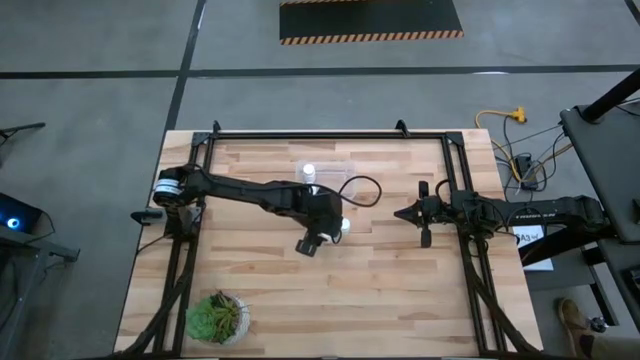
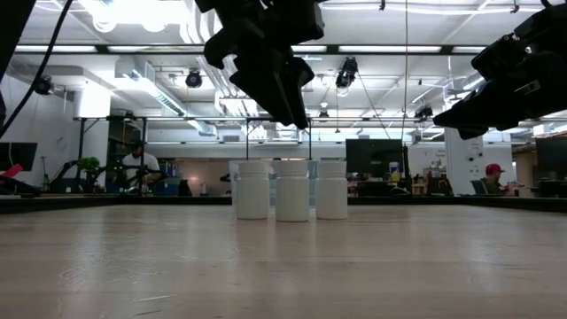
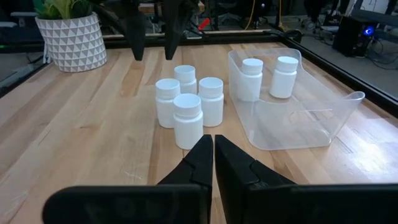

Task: Pick and place pill bottles into a basket
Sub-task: Put the white pill bottle into the transparent bin

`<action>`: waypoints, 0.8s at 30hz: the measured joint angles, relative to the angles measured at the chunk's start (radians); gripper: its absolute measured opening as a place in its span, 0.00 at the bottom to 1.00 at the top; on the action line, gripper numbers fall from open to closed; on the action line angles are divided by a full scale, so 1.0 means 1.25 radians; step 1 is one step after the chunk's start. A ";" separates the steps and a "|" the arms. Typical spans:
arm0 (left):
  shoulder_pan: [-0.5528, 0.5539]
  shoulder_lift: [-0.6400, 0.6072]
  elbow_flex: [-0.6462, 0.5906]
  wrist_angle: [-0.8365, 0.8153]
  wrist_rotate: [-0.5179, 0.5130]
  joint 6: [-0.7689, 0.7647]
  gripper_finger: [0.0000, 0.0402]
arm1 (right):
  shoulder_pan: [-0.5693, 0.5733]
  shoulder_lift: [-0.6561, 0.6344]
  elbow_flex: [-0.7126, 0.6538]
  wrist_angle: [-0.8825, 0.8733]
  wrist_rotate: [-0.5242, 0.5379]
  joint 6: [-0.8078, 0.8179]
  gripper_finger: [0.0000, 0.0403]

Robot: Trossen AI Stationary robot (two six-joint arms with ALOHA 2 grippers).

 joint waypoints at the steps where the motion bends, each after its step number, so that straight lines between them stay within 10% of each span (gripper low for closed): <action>1: 0.000 0.000 0.004 -0.008 0.000 0.000 0.53 | 0.000 0.000 0.000 0.000 0.000 0.000 0.02; 24: -0.003 0.066 0.019 -0.033 0.000 0.078 0.64 | 0.000 0.000 0.000 0.007 0.001 -0.001 0.02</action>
